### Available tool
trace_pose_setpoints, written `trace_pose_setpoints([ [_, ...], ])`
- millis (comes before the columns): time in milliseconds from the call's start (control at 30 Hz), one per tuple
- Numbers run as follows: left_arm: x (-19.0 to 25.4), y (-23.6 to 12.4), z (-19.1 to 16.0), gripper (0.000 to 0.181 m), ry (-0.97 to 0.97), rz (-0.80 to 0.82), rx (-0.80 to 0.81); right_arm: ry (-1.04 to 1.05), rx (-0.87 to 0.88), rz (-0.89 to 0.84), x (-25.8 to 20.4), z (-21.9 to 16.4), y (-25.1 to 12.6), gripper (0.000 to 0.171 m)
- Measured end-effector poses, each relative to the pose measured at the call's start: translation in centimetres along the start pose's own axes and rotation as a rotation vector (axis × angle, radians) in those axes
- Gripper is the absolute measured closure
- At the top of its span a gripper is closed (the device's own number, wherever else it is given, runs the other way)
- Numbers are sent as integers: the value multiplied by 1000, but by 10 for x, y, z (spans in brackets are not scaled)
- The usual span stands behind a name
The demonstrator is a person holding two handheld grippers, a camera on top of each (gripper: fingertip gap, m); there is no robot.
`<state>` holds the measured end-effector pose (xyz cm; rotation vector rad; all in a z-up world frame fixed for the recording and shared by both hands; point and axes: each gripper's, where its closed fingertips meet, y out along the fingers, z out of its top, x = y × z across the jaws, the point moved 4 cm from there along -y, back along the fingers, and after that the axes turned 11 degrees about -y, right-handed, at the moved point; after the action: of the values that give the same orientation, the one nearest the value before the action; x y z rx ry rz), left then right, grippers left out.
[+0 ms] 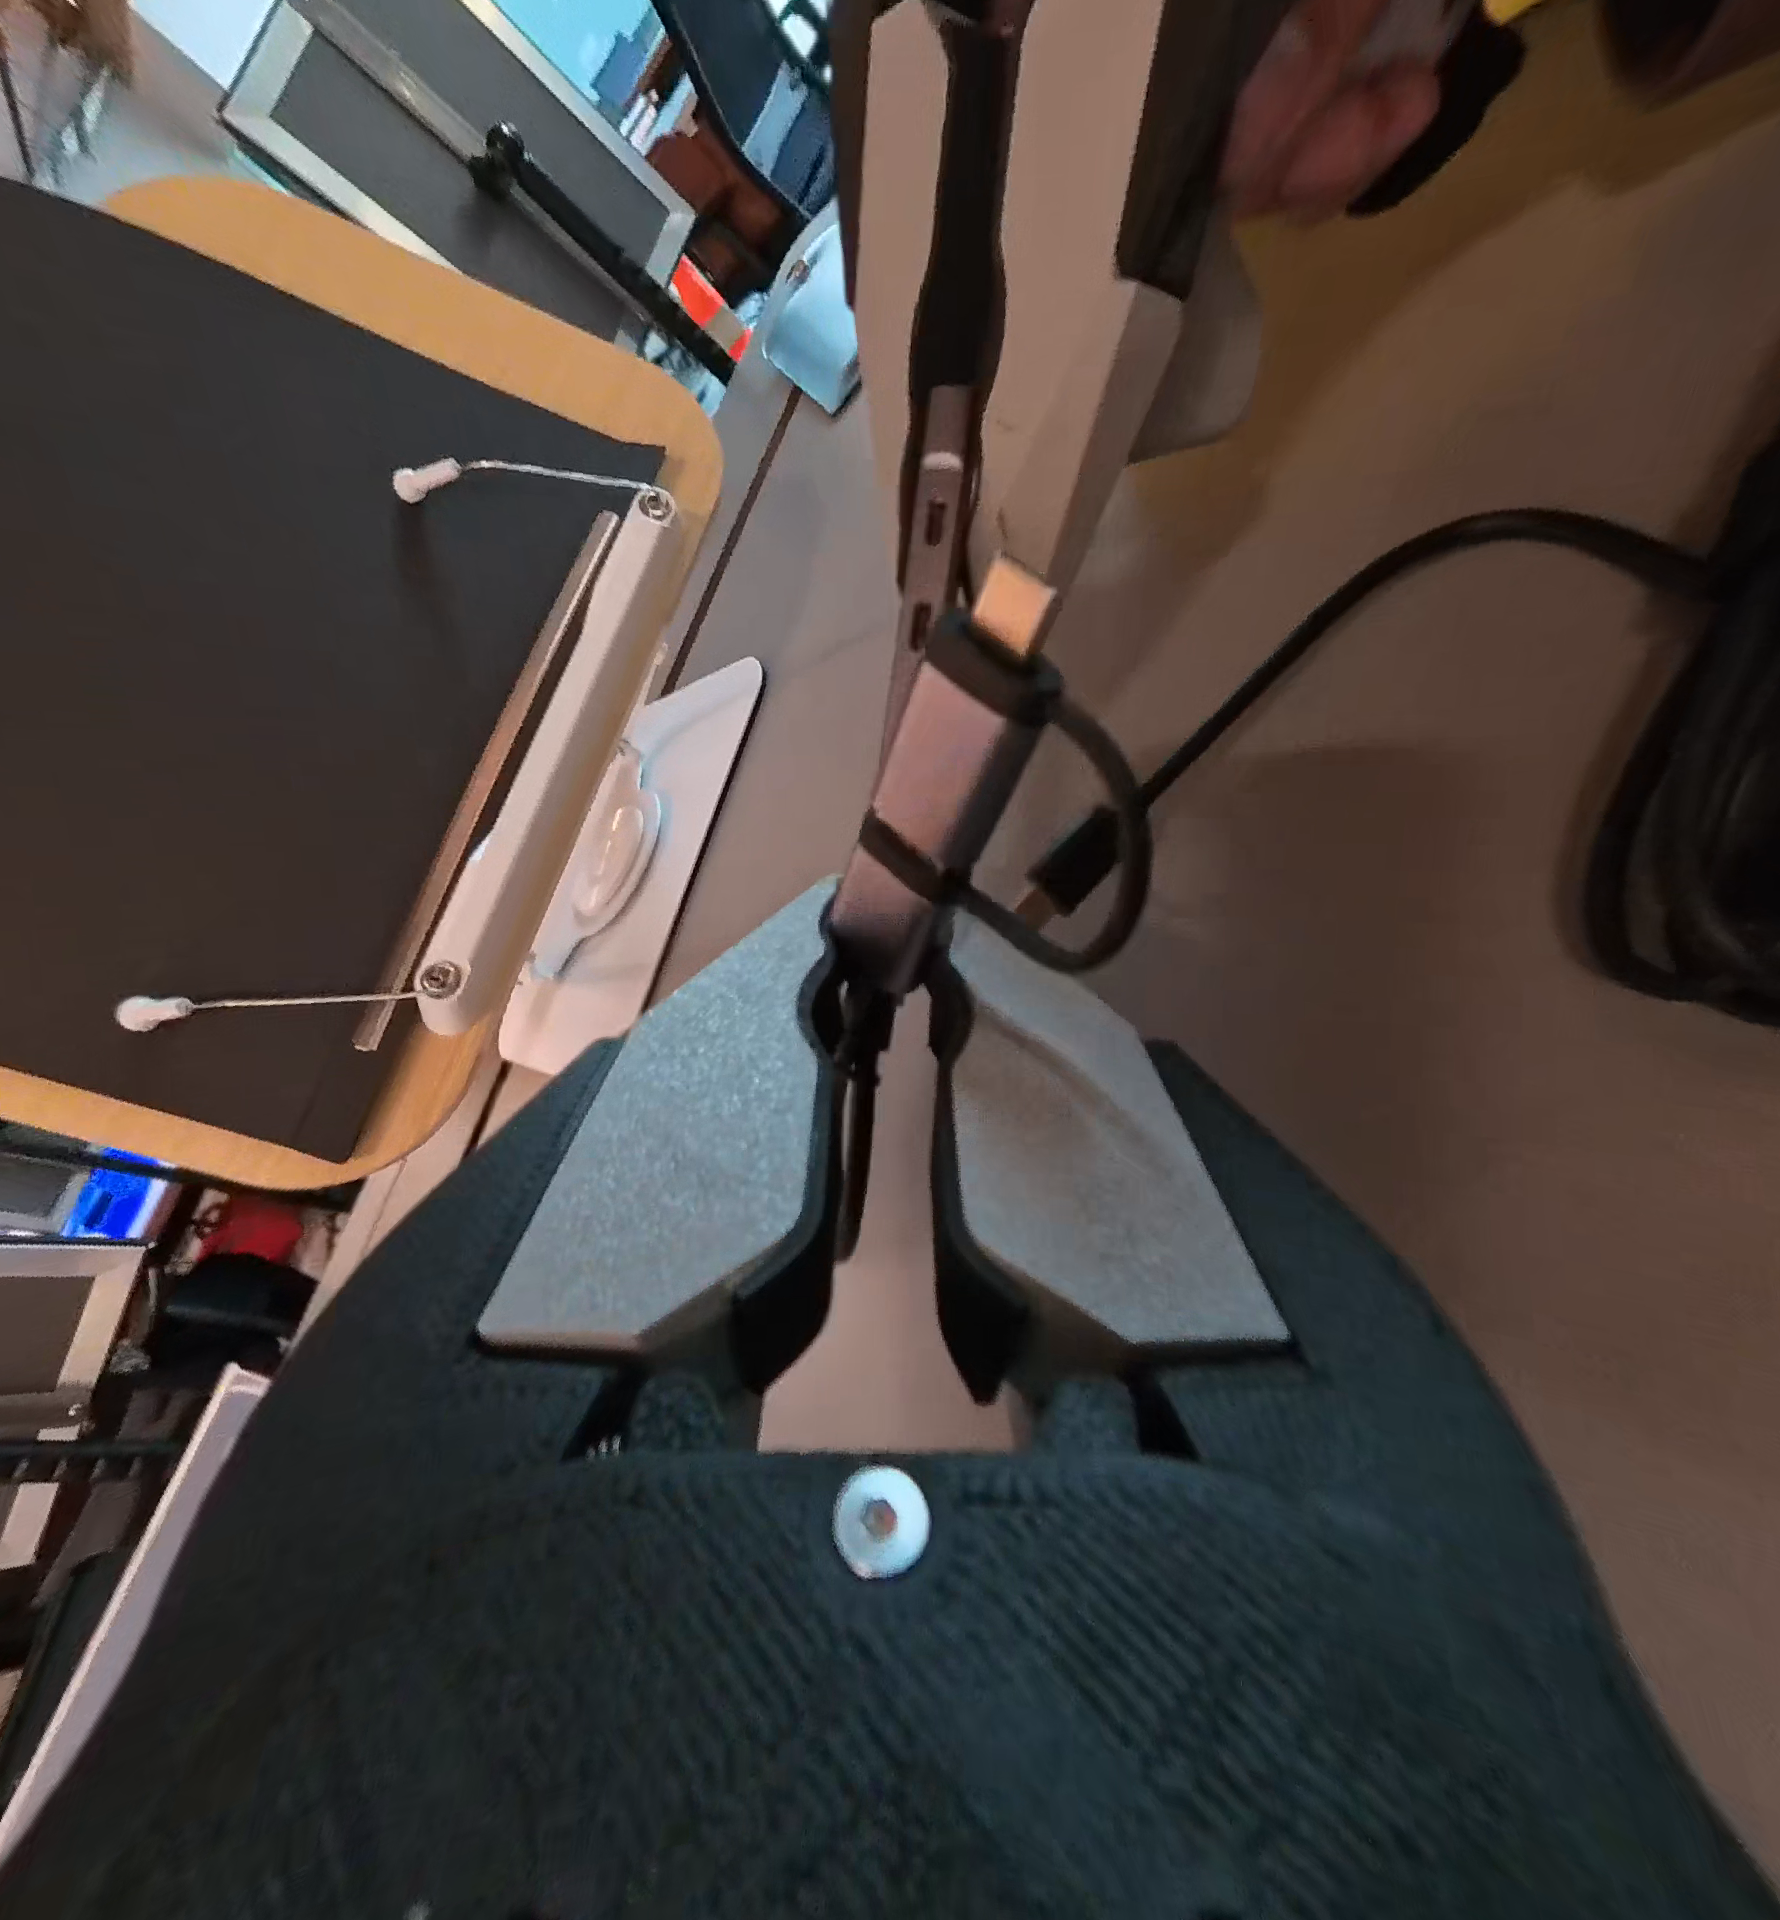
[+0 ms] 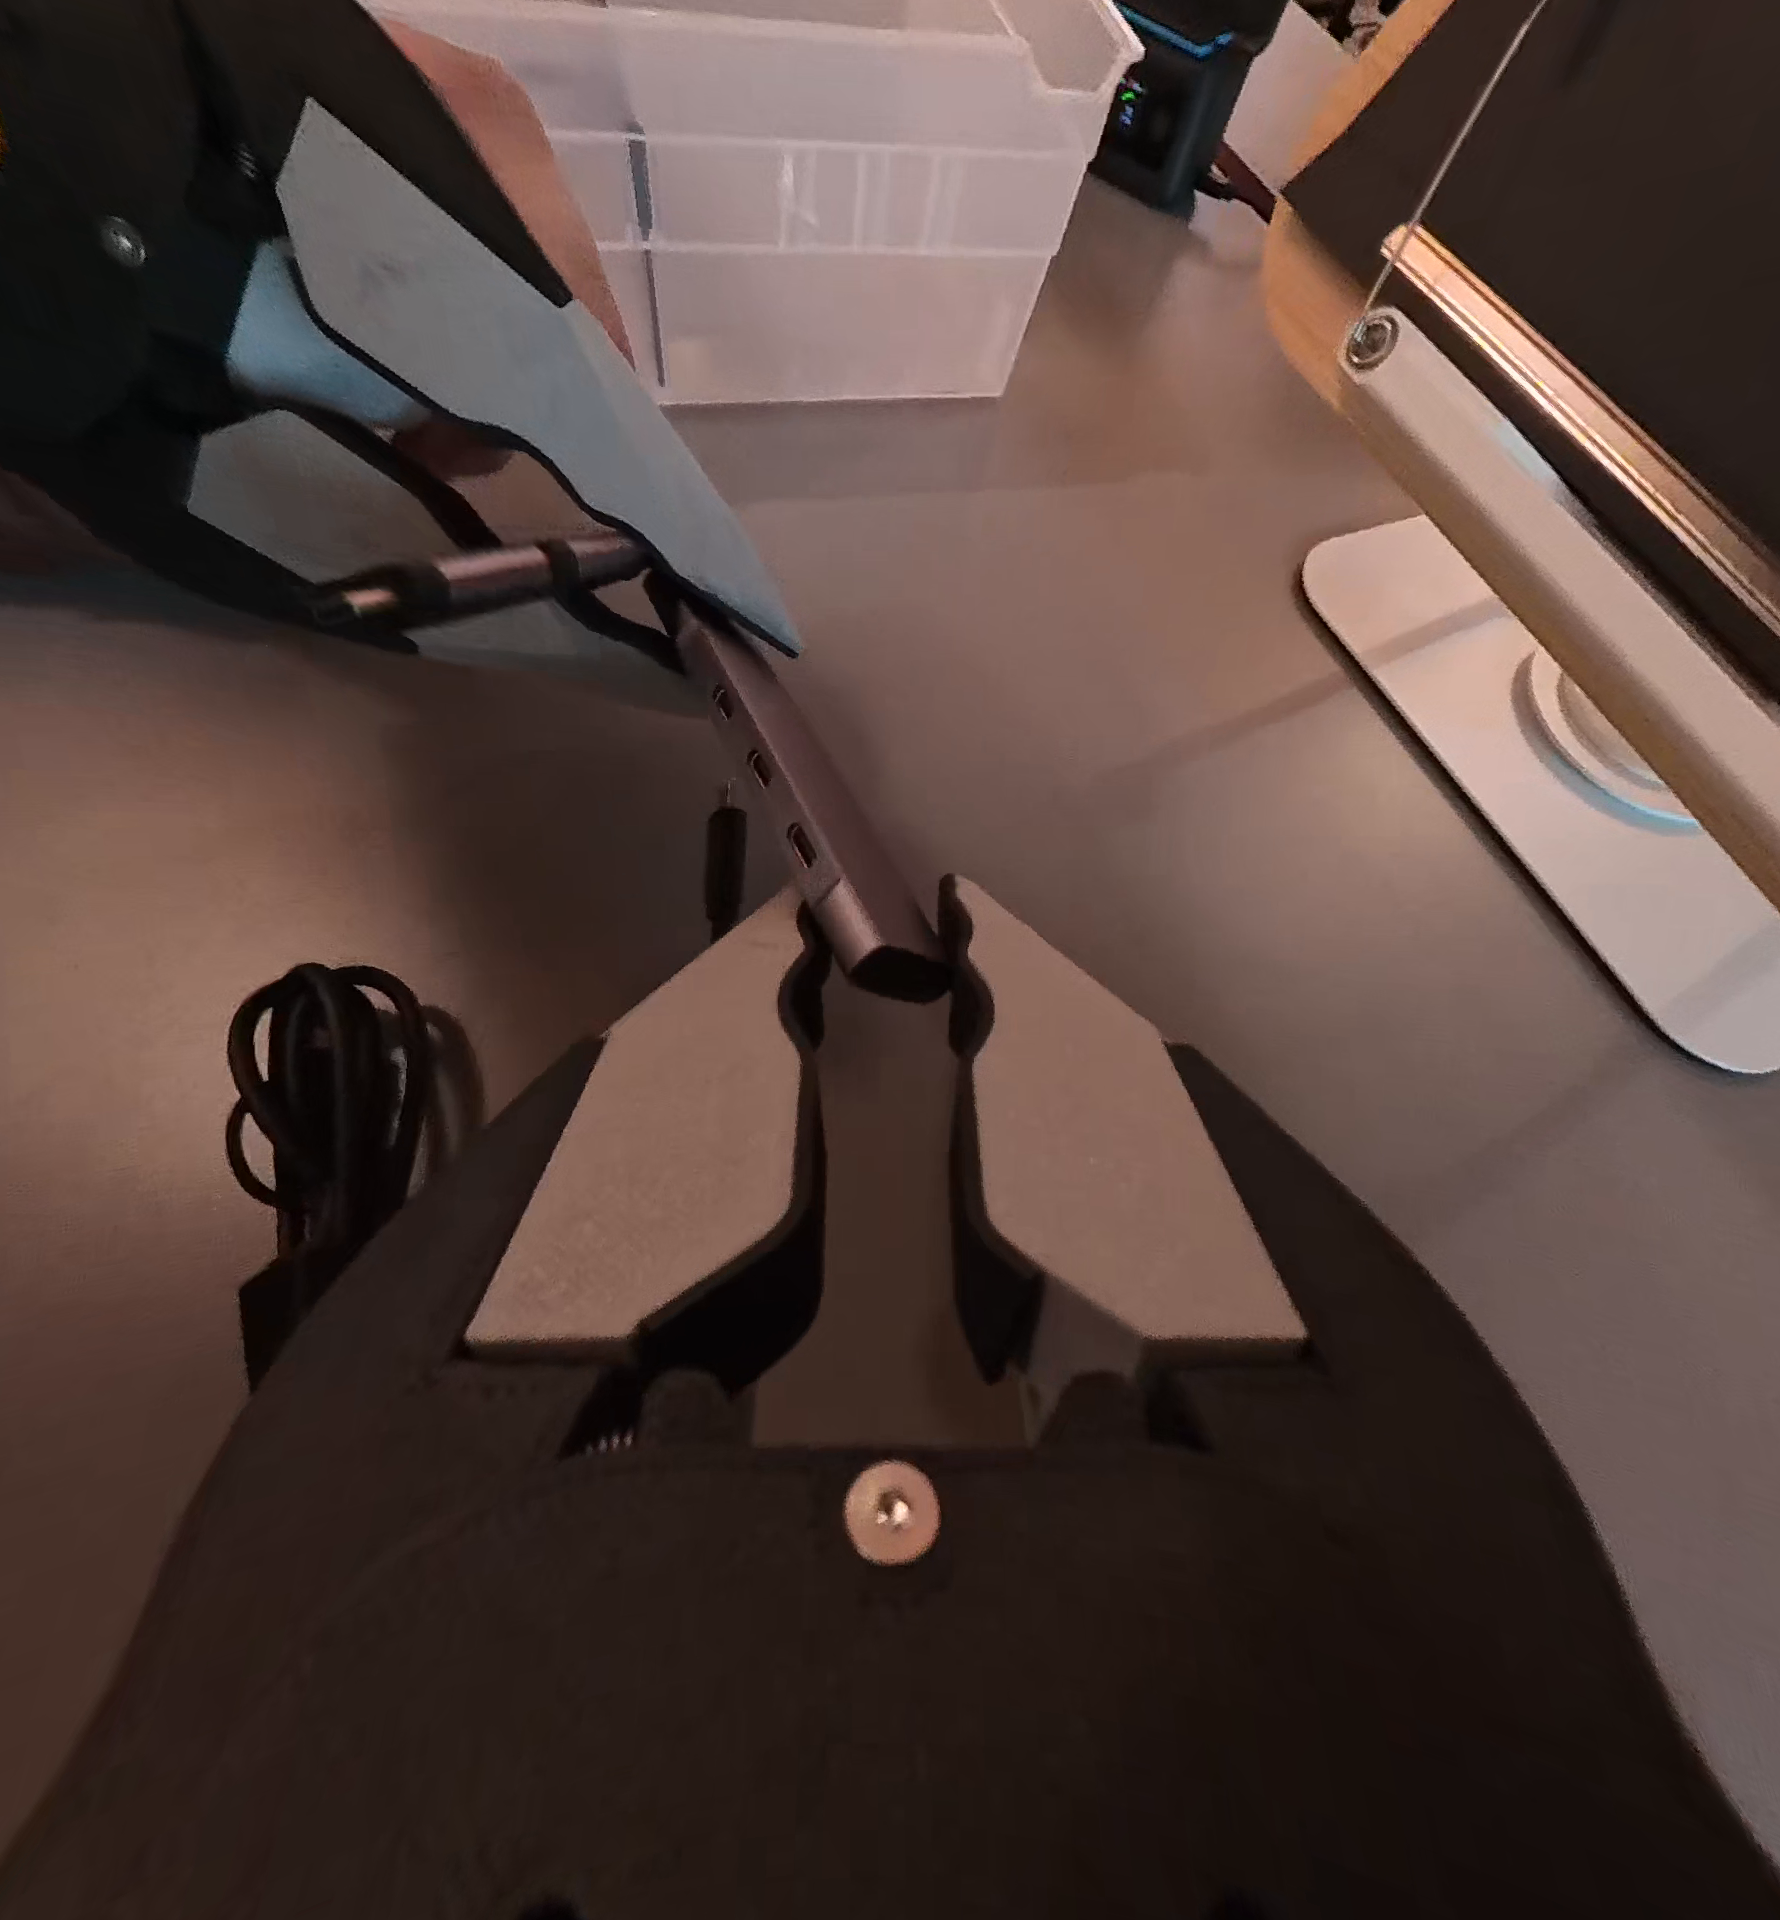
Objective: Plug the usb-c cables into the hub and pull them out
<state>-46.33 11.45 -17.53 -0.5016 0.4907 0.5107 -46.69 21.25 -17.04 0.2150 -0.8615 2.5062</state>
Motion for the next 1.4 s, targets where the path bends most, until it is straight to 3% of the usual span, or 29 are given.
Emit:
trace_pose_setpoints([
  [33, 1, 0, 1, 172, 12, 8, 10, -4, 3, 2, -1, 1, 0, 154],
  [300, -1, 1, -1, 172, -75, -37, -58, -60, -58, -54, 0, -6, 5, 157],
  [500, 2, 5, -14, 173, -36, -50, -122, -144, -72, -118, 0, -4, 6, 135],
  [567, 6, 5, -11, 172, -40, -73, -110, -182, -49, -98, -6, 1, 6, 138],
  [633, 9, 3, -6, 173, -36, -92, -84, -222, -47, -71, -14, 3, 8, 156],
  [1033, 9, -19, 15, 169, -181, -215, 141, -285, 117, 36, -31, 22, -8, 163],
  [1167, 7, -23, 16, 158, -189, -206, 162, -289, 196, 93, -40, 30, -14, 166],
  [1400, 12, -31, 24, 163, -244, -302, 220, -288, 292, 141, -46, 40, -27, 166],
])
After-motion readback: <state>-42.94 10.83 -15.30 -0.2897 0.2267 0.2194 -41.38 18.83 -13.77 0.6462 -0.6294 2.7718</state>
